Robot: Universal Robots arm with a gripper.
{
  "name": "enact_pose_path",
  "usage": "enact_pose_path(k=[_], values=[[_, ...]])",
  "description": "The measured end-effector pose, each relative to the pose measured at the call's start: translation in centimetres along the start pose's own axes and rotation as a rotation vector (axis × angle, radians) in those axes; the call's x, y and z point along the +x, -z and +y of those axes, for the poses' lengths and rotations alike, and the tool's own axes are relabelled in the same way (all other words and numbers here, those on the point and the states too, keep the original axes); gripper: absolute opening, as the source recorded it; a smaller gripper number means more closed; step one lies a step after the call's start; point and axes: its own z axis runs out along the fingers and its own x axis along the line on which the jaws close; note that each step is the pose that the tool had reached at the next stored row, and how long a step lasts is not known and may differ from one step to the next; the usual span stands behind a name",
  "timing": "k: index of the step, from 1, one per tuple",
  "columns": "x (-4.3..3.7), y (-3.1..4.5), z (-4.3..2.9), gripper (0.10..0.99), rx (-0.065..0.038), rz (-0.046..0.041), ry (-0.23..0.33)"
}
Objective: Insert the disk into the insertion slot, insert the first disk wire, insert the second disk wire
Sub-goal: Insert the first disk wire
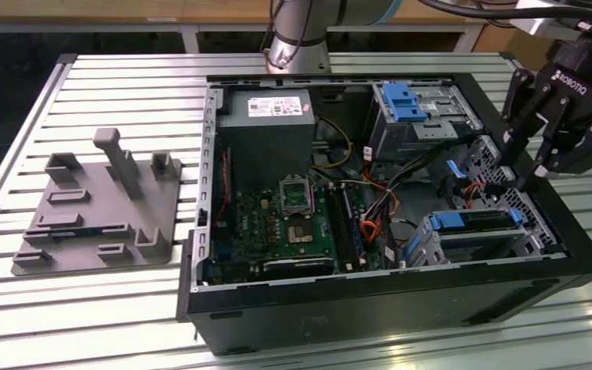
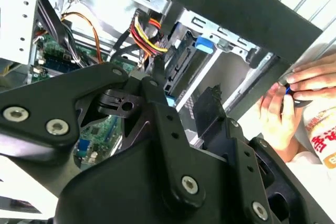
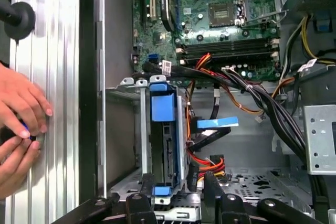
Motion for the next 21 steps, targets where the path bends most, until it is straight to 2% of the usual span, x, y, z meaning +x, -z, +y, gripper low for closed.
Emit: enact_pose_path(k=[4,9,15,21], values=[[-0.22,-0.33,-0.03,0.498,-0.007,-0.0031,-0.038],[-0.87,-0.69,-0.05,0.498,-0.008,-0.0005,-0.043],[-1.13,-1.27,-0.2,0.498,-0.007,0.0207,-0.045],[-1.66,-1.73,-0.26,0.498,-0.007,0.0231,-0.045]])
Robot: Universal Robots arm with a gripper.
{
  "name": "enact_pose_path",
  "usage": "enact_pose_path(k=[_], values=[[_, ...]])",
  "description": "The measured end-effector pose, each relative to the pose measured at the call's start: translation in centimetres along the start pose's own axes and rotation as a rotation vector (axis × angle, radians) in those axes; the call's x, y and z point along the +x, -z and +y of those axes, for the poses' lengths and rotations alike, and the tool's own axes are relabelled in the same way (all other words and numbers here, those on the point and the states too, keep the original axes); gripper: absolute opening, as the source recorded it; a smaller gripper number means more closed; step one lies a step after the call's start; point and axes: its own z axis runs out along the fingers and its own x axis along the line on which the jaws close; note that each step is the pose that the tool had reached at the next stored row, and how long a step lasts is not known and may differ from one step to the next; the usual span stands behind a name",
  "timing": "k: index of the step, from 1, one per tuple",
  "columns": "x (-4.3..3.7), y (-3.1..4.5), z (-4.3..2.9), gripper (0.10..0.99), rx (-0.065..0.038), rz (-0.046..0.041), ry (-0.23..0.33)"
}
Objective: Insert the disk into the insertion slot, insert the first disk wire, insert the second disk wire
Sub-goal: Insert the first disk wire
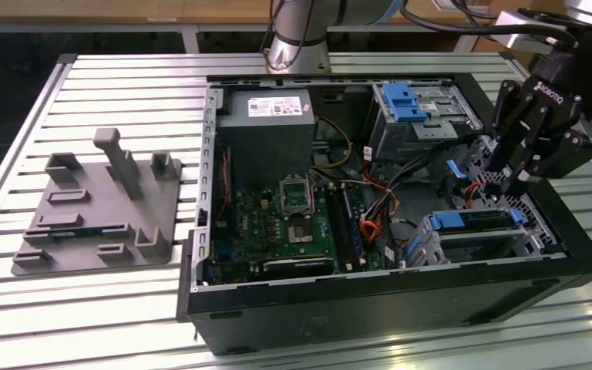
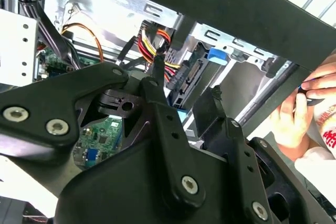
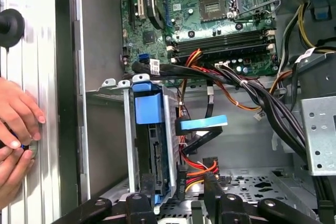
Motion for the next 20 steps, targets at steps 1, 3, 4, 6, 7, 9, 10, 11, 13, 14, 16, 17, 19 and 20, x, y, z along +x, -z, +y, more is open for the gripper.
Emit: enact_pose_path(k=[1,3,4,6,7,9,10,11,13,14,16,17,19,20], values=[[-0.1,-0.04,-0.01,0.498,0.0,0.0,0.0],[-0.3,-0.09,-0.03,0.486,0.0,0.0,0.0],[-0.41,-0.12,-0.05,0.486,0.0,-0.0002,-0.001],[-0.54,-0.18,-0.1,0.412,-0.001,-0.0002,-0.002],[-0.58,-0.22,-0.12,0.412,-0.001,0.0,-0.003],[-0.64,-0.28,-0.16,0.412,-0.001,0.0019,-0.007],[-0.67,-0.32,-0.18,0.412,-0.002,0.0023,-0.012],[-0.69,-0.35,-0.2,0.412,-0.004,0.0028,-0.019],[-0.71,-0.41,-0.22,0.412,-0.007,0.0044,-0.035],[-0.72,-0.42,-0.22,0.412,-0.008,0.006,-0.043],[-0.72,-0.42,-0.23,0.412,-0.009,0.0086,-0.049],[-0.73,-0.43,-0.26,0.412,-0.01,0.0094,-0.05],[-0.74,-0.46,-0.29,0.412,-0.01,0.0142,-0.051],[-0.75,-0.48,-0.3,0.412,-0.01,0.0168,-0.052]])
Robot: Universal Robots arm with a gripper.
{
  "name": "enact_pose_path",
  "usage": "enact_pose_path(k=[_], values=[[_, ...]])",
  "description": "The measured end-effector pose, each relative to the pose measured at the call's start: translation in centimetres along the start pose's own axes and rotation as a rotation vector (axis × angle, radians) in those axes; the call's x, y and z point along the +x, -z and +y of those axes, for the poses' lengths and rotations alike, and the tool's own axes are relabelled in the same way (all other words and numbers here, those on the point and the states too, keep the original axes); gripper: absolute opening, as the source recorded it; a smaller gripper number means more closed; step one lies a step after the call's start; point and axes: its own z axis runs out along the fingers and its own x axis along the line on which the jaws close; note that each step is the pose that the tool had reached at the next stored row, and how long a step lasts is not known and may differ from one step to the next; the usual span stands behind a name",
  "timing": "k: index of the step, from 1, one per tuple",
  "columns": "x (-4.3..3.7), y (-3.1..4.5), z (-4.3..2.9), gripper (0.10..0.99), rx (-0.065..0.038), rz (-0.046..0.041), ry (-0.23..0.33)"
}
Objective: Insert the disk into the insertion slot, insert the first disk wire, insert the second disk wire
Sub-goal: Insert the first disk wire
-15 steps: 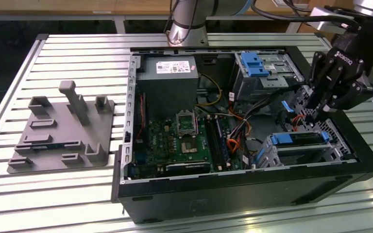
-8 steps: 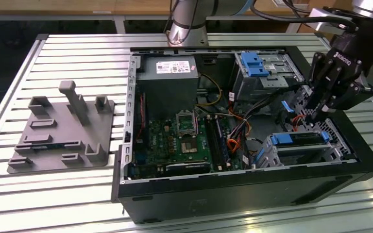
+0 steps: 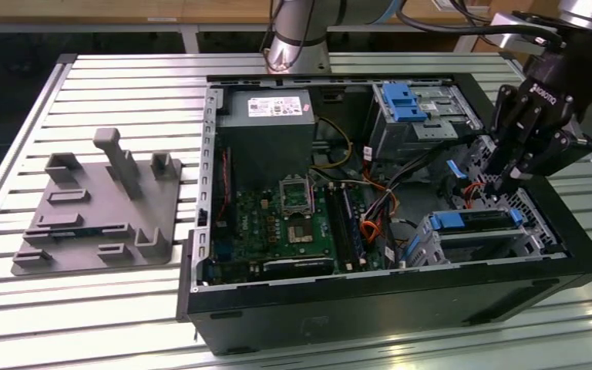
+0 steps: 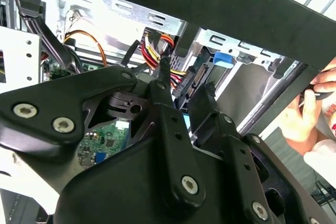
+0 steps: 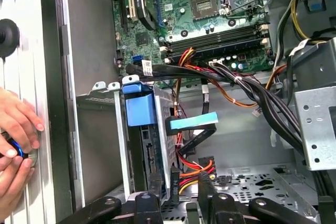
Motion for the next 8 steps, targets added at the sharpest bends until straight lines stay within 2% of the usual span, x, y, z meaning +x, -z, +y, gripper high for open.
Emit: enact_pose_path(k=[3,8], values=[[-0.02,-0.08,-0.02,0.412,0.0,0.0041,-0.001],[-0.07,-0.29,-0.04,0.412,0.0,0.0045,-0.001]])
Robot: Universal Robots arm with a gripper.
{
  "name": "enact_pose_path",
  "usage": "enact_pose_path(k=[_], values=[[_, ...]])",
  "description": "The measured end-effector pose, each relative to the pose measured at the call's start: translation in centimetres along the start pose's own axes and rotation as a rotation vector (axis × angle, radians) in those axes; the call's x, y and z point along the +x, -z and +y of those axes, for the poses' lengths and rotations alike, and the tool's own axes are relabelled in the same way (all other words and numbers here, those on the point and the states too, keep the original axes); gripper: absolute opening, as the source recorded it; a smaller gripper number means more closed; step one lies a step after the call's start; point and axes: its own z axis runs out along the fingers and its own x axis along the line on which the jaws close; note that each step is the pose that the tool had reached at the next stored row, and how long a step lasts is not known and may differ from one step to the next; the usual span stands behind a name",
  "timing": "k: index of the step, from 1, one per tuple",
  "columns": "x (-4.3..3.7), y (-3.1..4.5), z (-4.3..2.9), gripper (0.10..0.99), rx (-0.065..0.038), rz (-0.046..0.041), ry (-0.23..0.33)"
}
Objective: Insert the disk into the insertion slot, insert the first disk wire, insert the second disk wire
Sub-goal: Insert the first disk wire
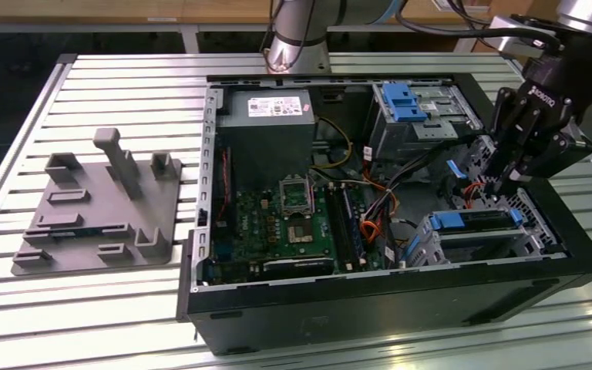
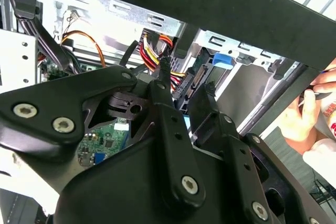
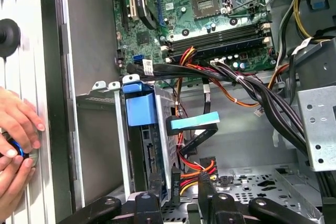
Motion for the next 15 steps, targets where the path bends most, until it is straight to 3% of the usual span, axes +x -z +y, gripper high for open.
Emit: enact_pose_path(k=[12,14,15], values=[[-0.06,-0.21,-0.05,0.412,0.0,0.0,0.0],[-0.07,-0.24,-0.06,0.4,0.0,0.0,0.0],[-0.07,-0.25,-0.07,0.325,0.0,0.0,0.0]])
